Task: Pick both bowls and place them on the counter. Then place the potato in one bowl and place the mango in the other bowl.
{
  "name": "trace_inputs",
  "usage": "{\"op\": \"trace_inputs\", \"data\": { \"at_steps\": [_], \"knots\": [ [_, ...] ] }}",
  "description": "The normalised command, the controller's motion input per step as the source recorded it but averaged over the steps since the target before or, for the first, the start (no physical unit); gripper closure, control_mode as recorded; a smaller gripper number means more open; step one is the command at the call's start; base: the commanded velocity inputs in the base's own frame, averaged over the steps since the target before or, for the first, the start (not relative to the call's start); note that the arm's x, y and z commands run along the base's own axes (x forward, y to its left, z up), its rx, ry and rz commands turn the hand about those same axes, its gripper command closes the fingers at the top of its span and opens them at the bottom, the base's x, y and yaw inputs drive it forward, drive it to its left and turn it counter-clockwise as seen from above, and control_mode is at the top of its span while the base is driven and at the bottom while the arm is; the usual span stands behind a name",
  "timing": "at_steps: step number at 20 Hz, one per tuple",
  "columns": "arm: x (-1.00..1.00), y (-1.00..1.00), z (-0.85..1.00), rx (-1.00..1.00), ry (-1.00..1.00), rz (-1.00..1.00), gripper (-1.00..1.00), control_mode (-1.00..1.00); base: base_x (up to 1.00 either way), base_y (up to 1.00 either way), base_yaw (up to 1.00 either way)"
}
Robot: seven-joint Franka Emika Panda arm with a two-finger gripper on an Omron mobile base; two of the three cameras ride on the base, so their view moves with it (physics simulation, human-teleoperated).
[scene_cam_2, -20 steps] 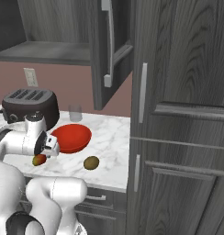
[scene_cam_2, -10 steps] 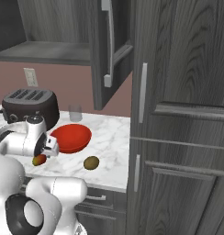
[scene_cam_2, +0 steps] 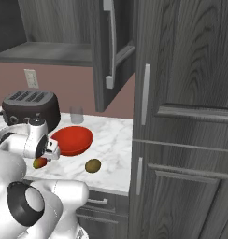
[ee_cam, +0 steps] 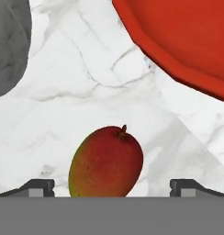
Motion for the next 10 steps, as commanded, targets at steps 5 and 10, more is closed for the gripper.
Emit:
{"op": "trace_inputs", "data": {
  "at_steps": [5, 10],
  "knots": [
    [0.02, 0.02, -0.26, 0.0, 0.05, -0.02, -1.0, -1.0, 0.0, 0.0, 0.0],
    [0.06, 0.06, -0.2, 0.0, 0.0, -0.03, -1.0, -1.0, 0.0, 0.0, 0.0]
  ]
}}
